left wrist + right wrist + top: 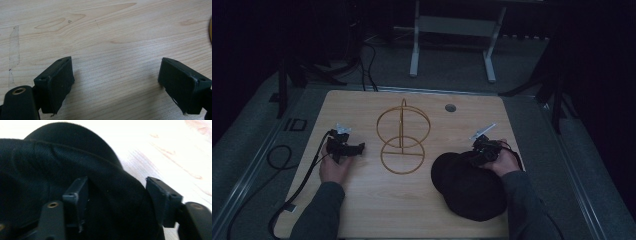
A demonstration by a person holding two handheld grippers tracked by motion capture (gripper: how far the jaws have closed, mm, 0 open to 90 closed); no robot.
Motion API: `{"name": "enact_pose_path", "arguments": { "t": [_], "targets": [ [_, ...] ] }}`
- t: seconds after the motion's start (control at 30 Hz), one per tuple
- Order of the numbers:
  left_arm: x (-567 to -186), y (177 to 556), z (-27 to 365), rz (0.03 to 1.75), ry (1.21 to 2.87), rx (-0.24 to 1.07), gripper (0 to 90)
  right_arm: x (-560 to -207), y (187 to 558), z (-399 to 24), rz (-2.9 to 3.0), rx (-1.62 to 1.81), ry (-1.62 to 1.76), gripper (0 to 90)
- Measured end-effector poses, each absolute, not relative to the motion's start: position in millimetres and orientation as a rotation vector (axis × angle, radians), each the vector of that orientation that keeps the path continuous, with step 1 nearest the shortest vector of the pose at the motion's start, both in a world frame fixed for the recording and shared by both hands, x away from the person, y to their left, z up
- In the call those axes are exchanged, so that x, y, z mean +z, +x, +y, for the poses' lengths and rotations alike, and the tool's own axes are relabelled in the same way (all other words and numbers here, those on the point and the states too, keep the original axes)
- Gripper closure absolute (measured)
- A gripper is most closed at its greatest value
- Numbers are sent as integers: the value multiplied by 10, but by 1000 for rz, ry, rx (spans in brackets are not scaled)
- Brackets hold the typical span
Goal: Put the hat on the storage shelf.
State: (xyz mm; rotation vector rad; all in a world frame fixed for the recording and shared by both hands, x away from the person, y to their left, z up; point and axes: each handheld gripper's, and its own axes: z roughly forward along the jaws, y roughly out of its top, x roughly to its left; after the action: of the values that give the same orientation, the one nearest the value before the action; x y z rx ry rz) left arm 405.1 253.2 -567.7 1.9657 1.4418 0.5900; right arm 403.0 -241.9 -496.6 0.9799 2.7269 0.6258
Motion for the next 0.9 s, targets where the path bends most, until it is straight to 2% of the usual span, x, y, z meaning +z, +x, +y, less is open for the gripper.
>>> {"name": "enact_pose_path", "arguments": {
  "t": [0.17, 0.53, 0.6, 0.9],
  "targets": [
    [-5676, 4051, 2532, 1442, 1966, 590, 126, -5012, 4025, -2412, 2768, 575, 934, 472],
    [-5677, 4051, 2531, 1442, 1966, 590, 126, -5037, 4010, -2444, 2768, 579, 846, 573],
    [-5677, 4051, 2531, 1442, 1966, 590, 126, -5021, 4018, -2468, 2783, 588, 810, 634],
    [-5677, 4051, 2531, 1442, 1965, 590, 126, -4987, 4034, -2649, 2794, 728, 900, 753]
  ]
}}
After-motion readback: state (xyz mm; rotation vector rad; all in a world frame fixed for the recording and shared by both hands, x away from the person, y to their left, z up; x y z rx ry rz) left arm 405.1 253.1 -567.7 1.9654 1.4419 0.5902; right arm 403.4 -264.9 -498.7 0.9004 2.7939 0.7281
